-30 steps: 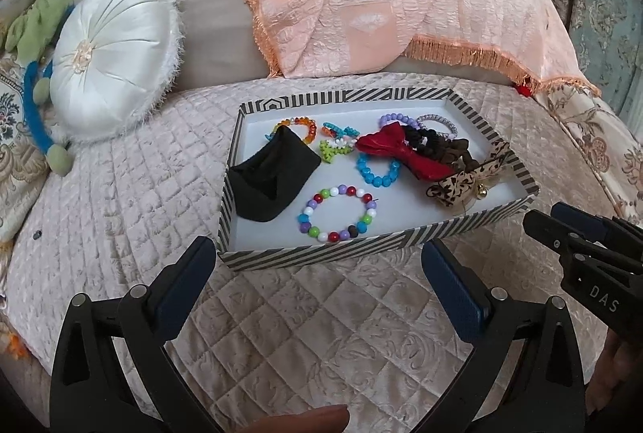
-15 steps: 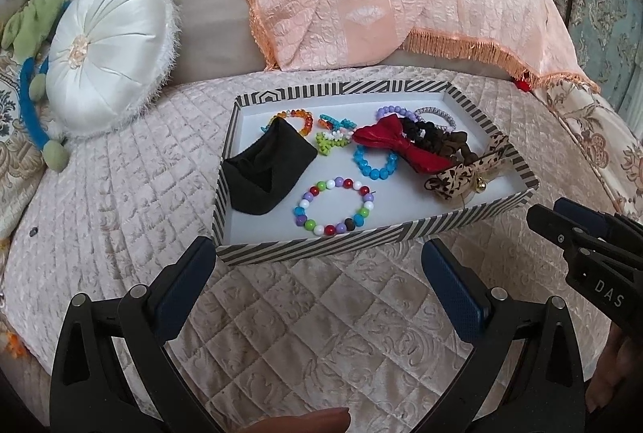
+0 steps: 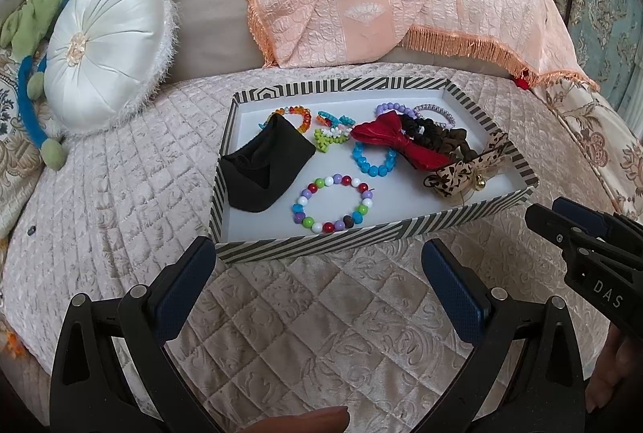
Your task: Organize jewelry
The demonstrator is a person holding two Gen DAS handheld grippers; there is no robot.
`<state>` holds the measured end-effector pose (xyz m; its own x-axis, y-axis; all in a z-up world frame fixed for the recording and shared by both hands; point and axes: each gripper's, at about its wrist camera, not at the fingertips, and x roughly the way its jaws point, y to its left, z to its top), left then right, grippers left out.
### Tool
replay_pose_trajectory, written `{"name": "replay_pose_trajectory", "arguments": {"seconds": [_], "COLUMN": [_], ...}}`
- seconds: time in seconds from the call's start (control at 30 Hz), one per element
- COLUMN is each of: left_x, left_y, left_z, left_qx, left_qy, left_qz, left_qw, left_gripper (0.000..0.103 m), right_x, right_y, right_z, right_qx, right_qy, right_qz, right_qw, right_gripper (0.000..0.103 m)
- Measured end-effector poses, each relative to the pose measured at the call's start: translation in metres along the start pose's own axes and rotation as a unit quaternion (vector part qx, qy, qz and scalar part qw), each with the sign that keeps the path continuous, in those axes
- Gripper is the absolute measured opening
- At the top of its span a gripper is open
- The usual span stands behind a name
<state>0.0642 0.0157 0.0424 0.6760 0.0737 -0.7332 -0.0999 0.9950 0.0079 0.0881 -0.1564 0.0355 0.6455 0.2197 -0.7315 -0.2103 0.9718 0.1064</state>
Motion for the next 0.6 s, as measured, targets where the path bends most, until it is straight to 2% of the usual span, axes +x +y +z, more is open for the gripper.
{"name": "replay_pose_trajectory", "arguments": {"seconds": [0.6], "left_x": [0.0007], "left_y": [0.0006], "left_z": [0.0005], "left_qx": [0.000], "left_qy": [0.000], "left_qz": [-0.002], "left_qw": [1.0000], "left_gripper": [0.103], "right_x": [0.0004], "right_y": [0.0017], "right_z": [-0.0007], "right_qx": [-0.002], "right_qy": [0.003], "right_qz": [0.000], "right_qw": [1.000], "right_gripper": [0.041]}}
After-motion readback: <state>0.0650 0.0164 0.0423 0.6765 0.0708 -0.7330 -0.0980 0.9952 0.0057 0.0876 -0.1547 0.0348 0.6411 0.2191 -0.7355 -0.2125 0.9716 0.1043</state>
